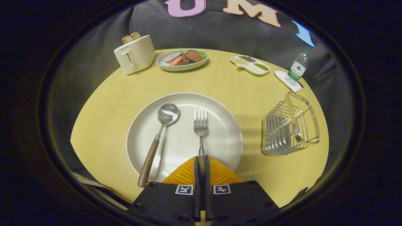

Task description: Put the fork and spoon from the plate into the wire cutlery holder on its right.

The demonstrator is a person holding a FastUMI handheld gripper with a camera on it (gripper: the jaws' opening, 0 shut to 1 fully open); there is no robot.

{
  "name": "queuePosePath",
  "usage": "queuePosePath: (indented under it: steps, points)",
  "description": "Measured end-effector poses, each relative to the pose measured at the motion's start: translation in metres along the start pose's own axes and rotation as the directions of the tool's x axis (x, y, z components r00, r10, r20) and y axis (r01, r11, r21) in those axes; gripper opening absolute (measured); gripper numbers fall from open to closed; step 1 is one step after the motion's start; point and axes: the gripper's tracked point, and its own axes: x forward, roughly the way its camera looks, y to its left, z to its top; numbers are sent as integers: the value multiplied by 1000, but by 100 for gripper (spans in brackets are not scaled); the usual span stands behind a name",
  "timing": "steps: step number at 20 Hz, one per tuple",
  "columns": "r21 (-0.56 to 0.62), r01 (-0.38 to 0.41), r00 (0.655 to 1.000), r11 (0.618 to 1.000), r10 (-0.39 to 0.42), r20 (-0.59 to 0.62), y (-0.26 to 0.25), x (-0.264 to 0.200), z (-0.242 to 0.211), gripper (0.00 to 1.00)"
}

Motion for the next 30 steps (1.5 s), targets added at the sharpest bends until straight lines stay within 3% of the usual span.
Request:
queuePosePath:
  steps: [7, 13, 23, 30]
  points:
    - [-7, -35, 999, 999, 35, 2, -21, -36, 32, 9]
    - [20, -16, 1000, 1000, 17, -18, -66, -67, 49, 9]
    - [43, 58, 988, 997, -51, -147, -144, -88, 38, 9]
    - [96, 57, 975, 994, -35, -219, -159, -80, 31, 11]
